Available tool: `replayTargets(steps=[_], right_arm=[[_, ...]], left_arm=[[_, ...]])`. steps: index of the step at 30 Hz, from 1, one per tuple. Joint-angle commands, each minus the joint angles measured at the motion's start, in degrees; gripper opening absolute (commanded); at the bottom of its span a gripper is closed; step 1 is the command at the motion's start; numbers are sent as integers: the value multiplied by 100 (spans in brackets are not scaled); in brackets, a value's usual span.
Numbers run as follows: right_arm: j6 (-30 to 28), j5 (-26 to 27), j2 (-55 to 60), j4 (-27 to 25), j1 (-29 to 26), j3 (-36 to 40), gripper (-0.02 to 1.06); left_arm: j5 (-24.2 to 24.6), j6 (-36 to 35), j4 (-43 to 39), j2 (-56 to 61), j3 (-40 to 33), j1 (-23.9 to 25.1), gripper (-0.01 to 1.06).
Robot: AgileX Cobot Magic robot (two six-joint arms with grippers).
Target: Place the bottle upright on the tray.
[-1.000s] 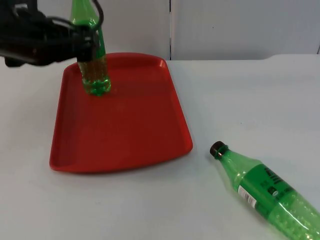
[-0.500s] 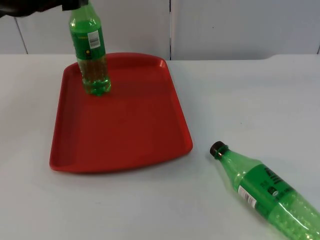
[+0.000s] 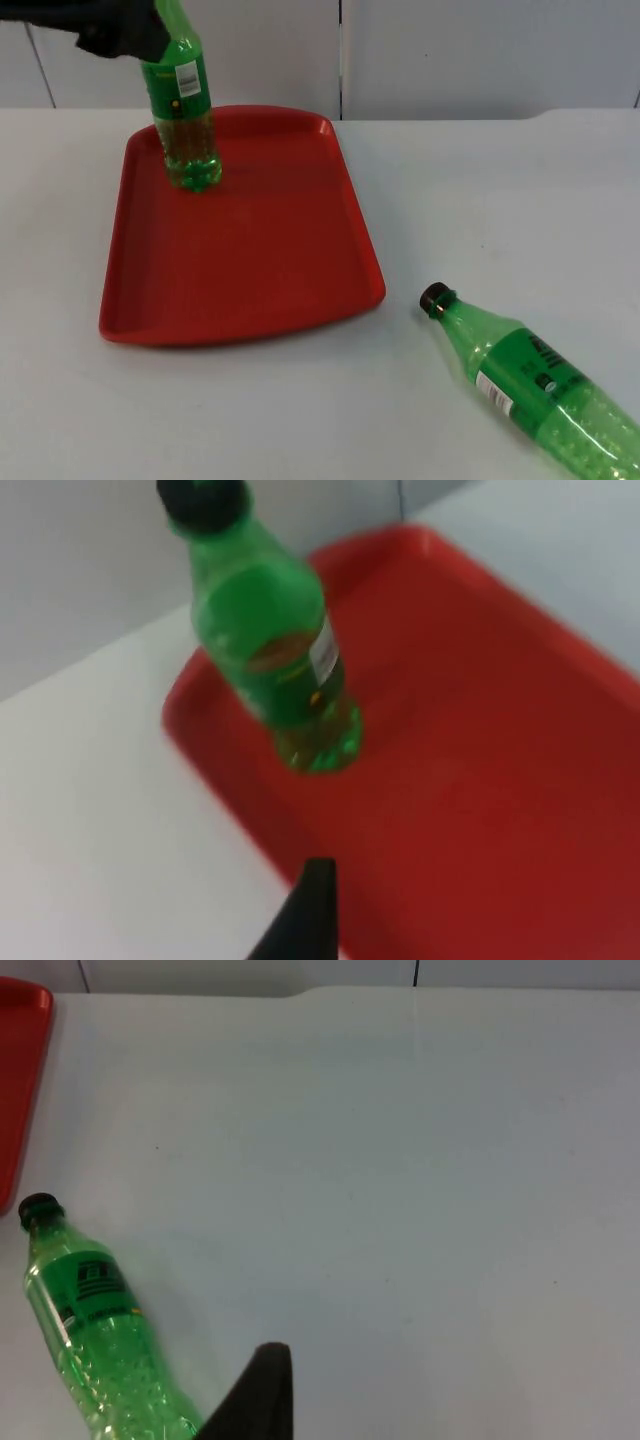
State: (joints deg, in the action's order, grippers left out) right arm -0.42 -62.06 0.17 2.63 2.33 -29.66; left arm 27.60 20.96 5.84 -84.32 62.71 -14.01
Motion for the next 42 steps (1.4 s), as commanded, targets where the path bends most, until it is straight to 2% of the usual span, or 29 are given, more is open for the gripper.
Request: replayTargets(steps=[1, 2, 3, 8, 11, 15, 16, 20, 28, 31, 34, 42], right_arm=[[-32, 46, -17, -25, 28, 9, 105], [-32, 46, -17, -25, 28, 9, 105], [-32, 46, -17, -25, 28, 9, 105], [-32, 46, -17, -25, 28, 9, 105], [-32, 46, -17, -25, 28, 9, 105], [-32, 46, -17, -25, 28, 9, 105], [-32, 46, -17, -25, 28, 9, 105], [-32, 46, -17, -25, 28, 9, 105], [-32, 46, -17, -25, 28, 9, 105], [-32, 46, -17, -25, 28, 9, 105], [-32, 46, -17, -25, 28, 9, 105], [-32, 36, -17, -25, 28, 9, 105]], left_arm=[[397, -476, -493, 84, 232, 12, 88], [518, -1234, -840, 143, 448, 12, 88], [563, -1640, -938, 202, 548, 12, 88], [657, -2353, -840, 579, 915, 12, 88], [657, -2168, -484, 815, 960, 12, 88], [869, -925, 446, 1281, 960, 12, 88], [869, -925, 446, 1281, 960, 12, 88], [1134, -131, 1338, 1527, 960, 12, 88], [966, -128, 1502, 1826, 630, 12, 88], [528, -142, 1507, 2255, 87, 12, 88], [292, -216, 1507, 2656, -314, 12, 88], [569, -216, 1708, 3606, -982, 12, 88]])
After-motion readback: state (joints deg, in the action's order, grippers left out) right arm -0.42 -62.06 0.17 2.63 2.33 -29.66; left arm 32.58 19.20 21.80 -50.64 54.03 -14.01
